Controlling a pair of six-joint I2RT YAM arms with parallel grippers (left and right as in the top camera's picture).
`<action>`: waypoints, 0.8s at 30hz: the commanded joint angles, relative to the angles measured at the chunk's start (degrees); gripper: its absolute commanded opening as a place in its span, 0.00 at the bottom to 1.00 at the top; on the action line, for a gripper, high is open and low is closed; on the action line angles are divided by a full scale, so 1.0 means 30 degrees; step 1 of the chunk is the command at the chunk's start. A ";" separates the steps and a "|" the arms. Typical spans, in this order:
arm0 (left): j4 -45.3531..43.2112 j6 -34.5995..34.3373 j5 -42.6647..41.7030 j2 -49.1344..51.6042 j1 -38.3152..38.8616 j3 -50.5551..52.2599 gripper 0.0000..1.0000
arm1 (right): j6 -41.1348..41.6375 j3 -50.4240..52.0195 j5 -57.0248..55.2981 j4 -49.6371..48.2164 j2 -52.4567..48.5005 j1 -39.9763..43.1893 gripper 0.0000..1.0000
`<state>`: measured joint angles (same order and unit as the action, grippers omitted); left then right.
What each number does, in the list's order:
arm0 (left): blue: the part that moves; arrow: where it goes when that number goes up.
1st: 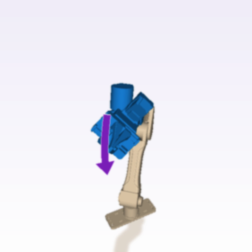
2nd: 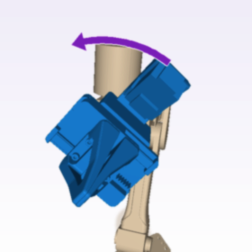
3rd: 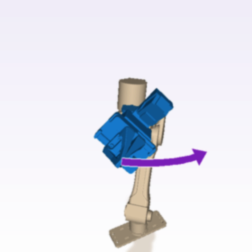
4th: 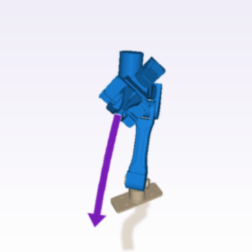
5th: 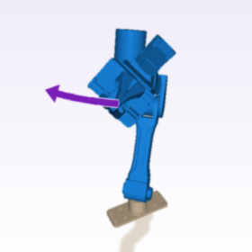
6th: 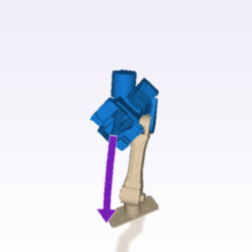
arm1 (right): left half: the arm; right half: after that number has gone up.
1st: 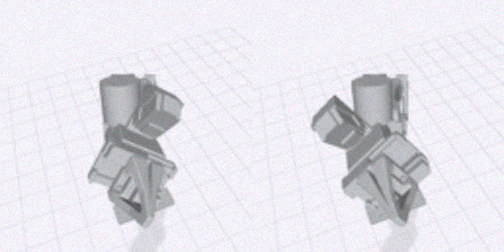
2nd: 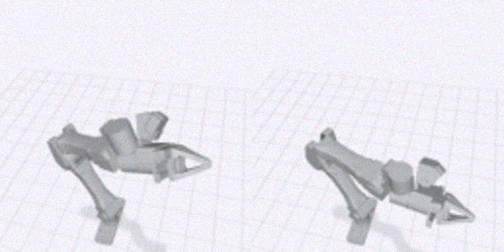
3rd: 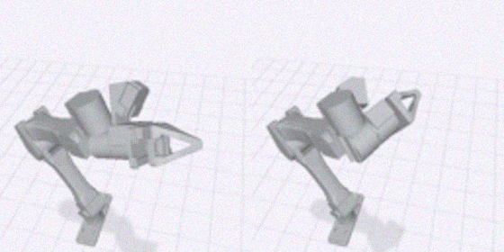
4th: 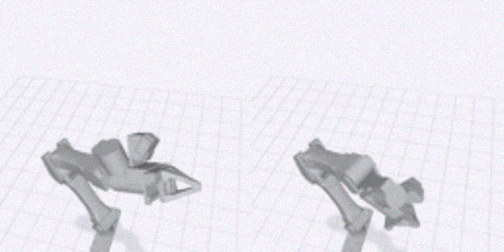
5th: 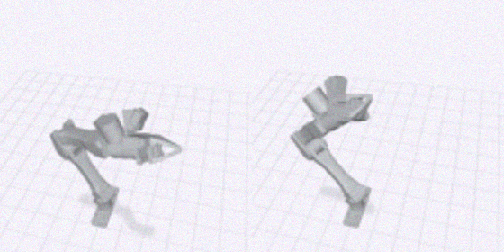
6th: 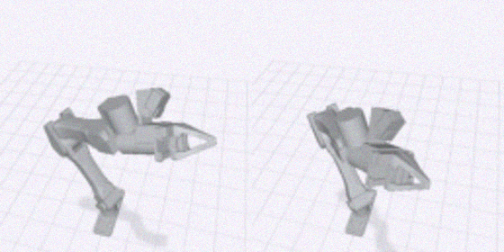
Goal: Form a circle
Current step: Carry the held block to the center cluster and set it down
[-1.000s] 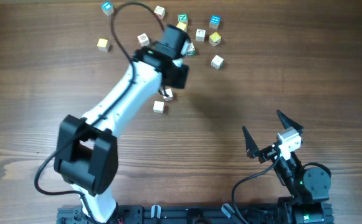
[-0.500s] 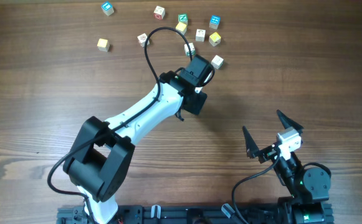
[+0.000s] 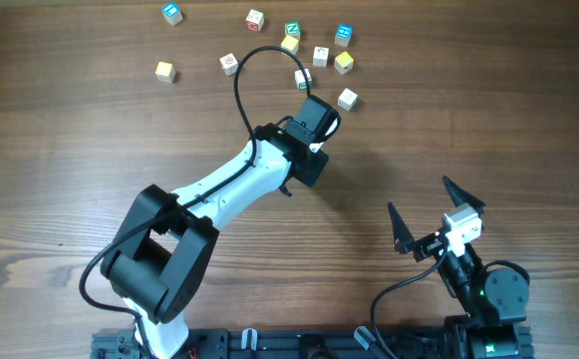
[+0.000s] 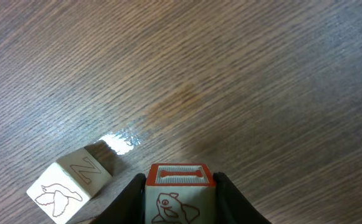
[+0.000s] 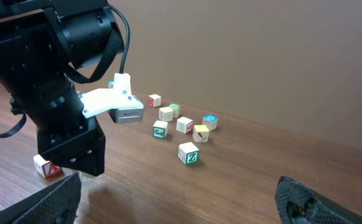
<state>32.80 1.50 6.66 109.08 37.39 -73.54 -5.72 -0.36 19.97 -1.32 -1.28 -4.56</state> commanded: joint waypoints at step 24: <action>-0.0663 0.1938 0.0656 0.1399 -0.1056 0.0160 0.27 | -0.0095 0.0022 0.0175 -0.0102 0.0087 -0.0044 1.00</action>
<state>31.00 6.24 7.88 112.53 35.86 -73.49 -5.72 -0.36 19.97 -1.32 -1.28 -4.56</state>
